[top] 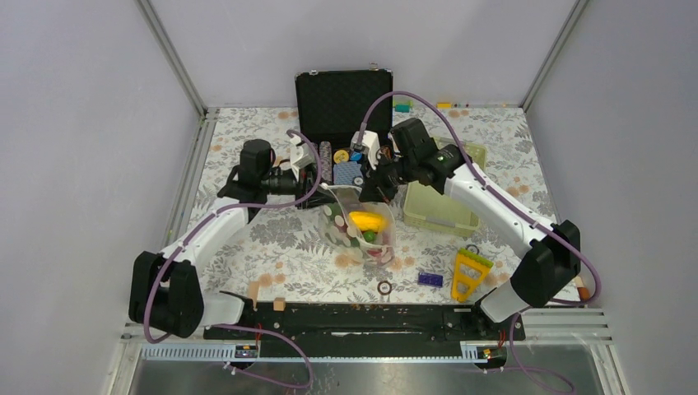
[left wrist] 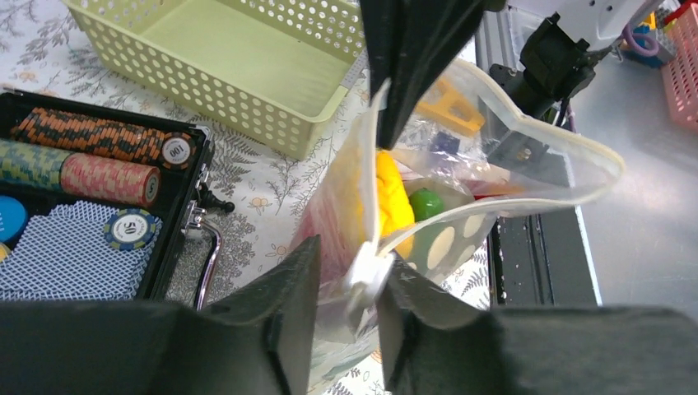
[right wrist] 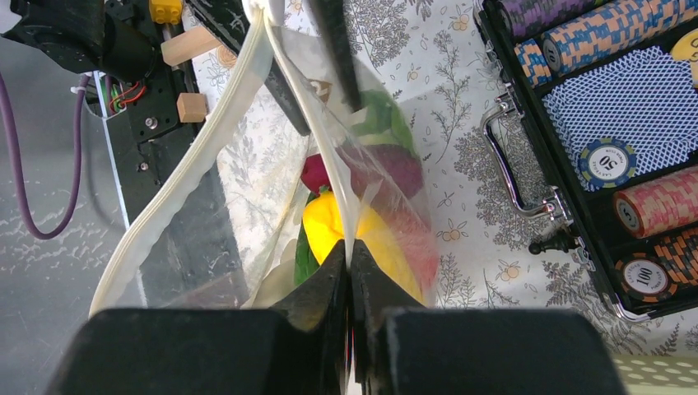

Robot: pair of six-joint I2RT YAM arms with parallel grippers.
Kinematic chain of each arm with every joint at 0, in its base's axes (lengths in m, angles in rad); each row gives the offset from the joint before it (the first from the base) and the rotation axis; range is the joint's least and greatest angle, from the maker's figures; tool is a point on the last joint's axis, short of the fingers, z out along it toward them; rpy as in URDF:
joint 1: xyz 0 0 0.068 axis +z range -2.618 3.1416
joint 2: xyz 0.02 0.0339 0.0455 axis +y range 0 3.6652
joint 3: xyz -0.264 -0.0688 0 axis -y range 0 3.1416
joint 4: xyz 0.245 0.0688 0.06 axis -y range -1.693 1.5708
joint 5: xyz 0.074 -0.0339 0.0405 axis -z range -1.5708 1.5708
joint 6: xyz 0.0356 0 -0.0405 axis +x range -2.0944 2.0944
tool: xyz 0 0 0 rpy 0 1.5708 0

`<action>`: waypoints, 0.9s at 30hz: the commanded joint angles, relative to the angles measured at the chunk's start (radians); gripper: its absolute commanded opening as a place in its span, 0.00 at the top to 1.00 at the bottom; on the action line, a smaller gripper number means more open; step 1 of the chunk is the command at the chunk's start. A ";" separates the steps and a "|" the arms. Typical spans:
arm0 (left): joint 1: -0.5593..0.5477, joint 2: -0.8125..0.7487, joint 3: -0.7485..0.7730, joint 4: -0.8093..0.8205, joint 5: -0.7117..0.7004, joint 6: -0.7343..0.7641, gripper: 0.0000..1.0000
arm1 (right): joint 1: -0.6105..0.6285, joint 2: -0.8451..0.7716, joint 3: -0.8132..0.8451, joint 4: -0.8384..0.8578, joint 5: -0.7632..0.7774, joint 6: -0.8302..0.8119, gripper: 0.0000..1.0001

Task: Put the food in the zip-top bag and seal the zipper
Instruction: Adjust the zipper food storage bag at the center of the board.

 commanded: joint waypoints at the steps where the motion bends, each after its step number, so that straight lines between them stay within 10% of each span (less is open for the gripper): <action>1: -0.019 -0.082 -0.036 0.083 0.059 0.057 0.77 | -0.007 0.019 0.064 -0.031 -0.012 -0.024 0.93; 9: -0.044 -0.168 -0.088 0.085 -0.041 -0.045 1.00 | -0.020 -0.018 0.063 -0.044 0.086 -0.039 0.81; 13: -0.078 -0.240 -0.134 0.095 -0.178 -0.151 1.00 | -0.023 -0.042 0.070 -0.114 0.078 -0.121 0.42; 20: -0.139 -0.297 -0.144 0.070 -0.357 -0.312 1.00 | -0.021 -0.216 -0.029 -0.047 -0.106 -0.183 0.01; 27: -0.197 -0.320 -0.080 -0.062 -0.460 -0.335 1.00 | 0.157 -0.373 -0.124 0.086 0.033 -0.130 0.00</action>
